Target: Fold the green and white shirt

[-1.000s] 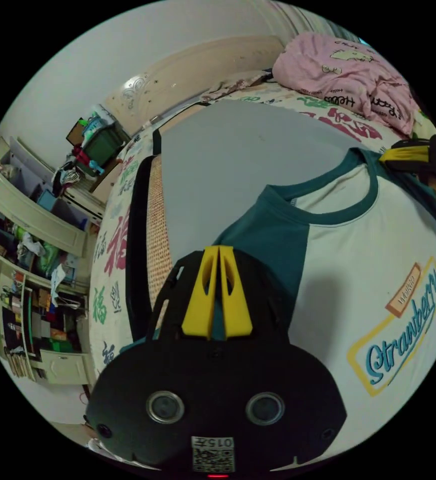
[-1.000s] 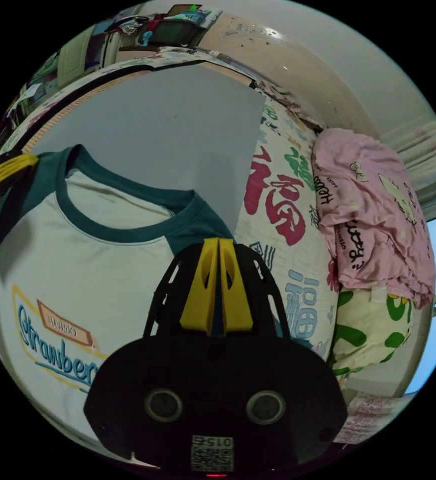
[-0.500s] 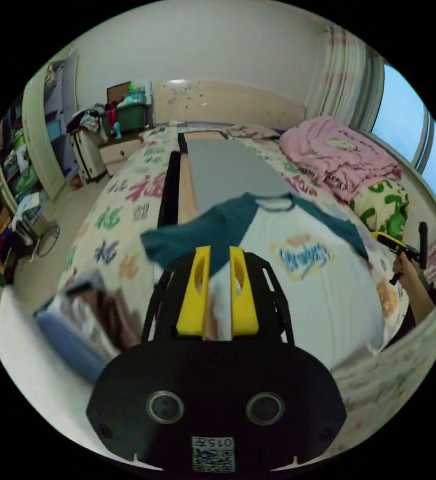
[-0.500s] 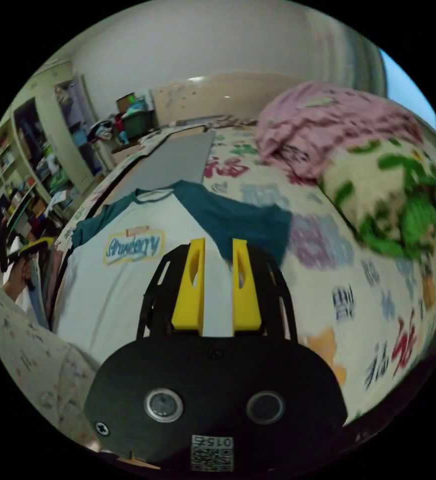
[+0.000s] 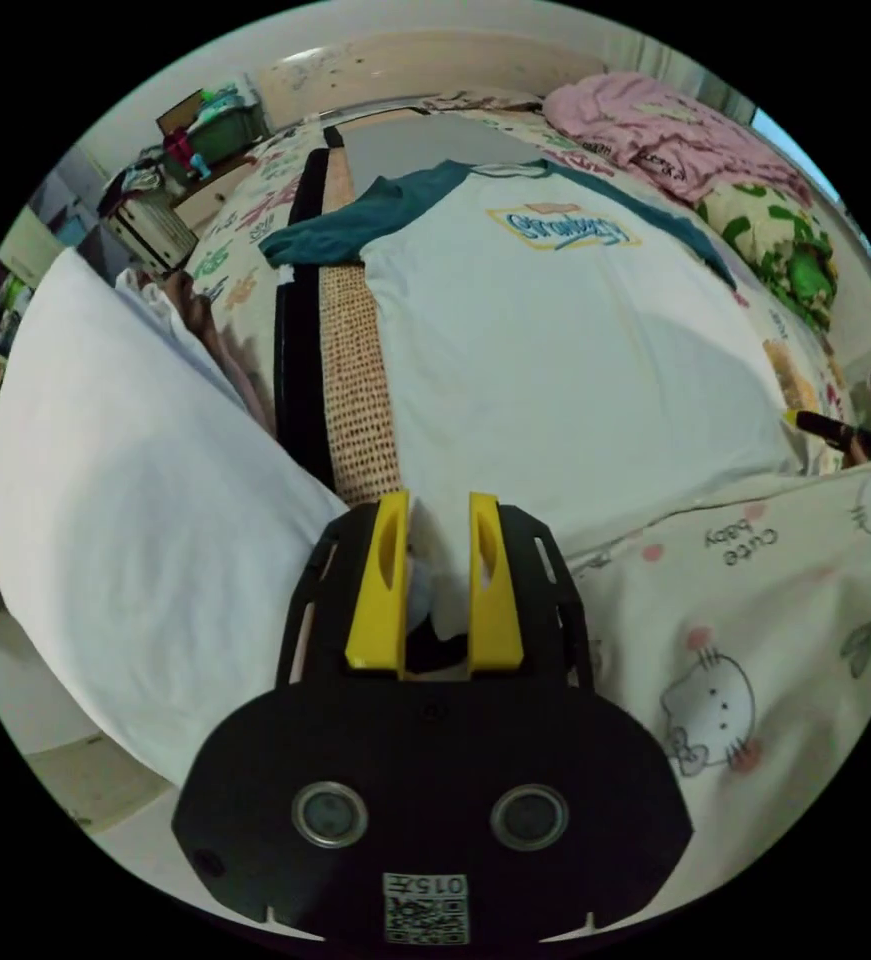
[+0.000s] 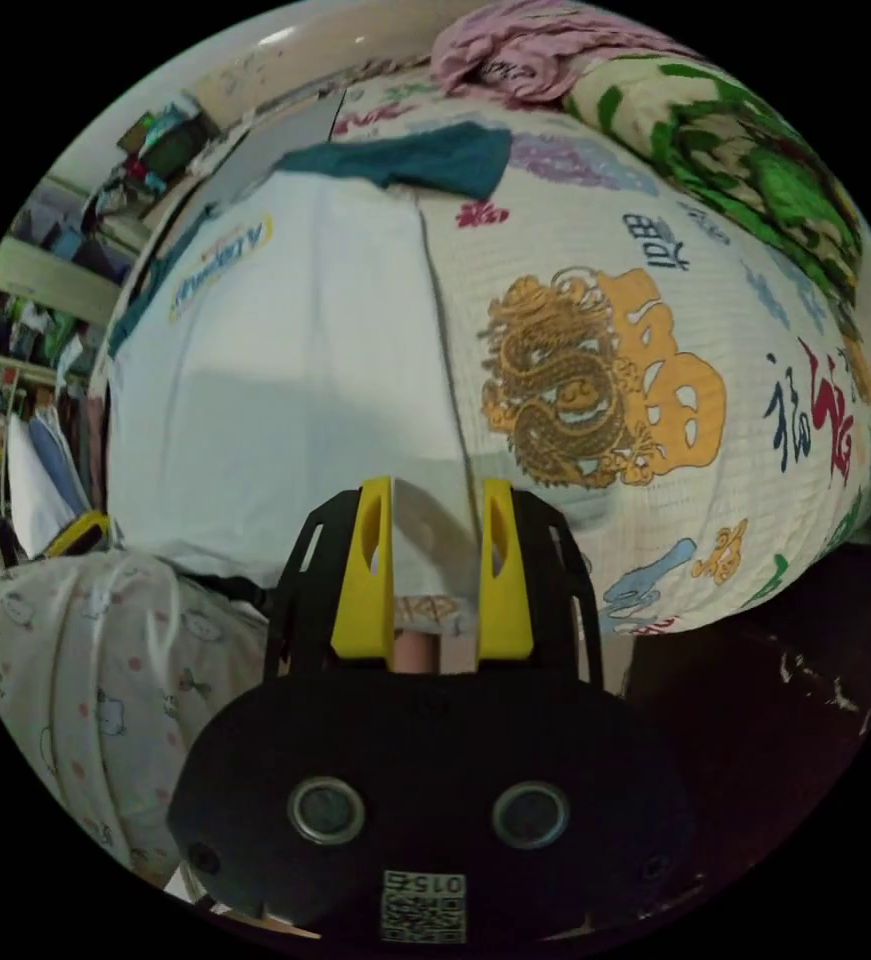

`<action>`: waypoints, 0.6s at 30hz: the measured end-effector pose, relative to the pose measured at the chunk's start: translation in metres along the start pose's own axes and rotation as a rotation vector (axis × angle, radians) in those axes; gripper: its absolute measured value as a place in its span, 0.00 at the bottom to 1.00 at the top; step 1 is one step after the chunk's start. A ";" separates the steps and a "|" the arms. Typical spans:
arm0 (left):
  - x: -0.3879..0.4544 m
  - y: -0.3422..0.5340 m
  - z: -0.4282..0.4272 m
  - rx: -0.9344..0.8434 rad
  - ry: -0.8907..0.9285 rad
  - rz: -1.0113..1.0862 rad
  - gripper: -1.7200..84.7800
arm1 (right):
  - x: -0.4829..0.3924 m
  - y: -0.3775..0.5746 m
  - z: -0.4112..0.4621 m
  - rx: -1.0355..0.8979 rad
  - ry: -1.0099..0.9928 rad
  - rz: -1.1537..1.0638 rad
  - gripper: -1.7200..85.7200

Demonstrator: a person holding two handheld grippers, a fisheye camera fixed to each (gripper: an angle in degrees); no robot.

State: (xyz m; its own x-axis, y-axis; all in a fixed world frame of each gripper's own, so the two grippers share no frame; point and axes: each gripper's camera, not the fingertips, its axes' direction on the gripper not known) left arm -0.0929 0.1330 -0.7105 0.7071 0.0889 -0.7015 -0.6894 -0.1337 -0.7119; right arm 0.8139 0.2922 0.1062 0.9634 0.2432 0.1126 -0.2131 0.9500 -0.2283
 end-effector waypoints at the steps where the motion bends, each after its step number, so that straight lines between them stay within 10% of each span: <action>1: 0.002 -0.002 0.000 -0.010 -0.021 0.010 0.12 | -0.018 -0.003 0.006 -0.036 0.053 -0.042 0.15; 18: -0.065 -0.056 -0.035 -0.128 0.096 0.076 0.01 | -0.202 0.000 0.050 -0.214 0.106 -0.106 0.10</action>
State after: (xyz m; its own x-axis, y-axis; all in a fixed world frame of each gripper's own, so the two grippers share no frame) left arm -0.0945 0.1007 -0.6238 0.6700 -0.0198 -0.7421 -0.7199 -0.2616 -0.6429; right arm 0.6116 0.2529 0.1323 0.9926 0.1120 0.0470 -0.0819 0.9030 -0.4217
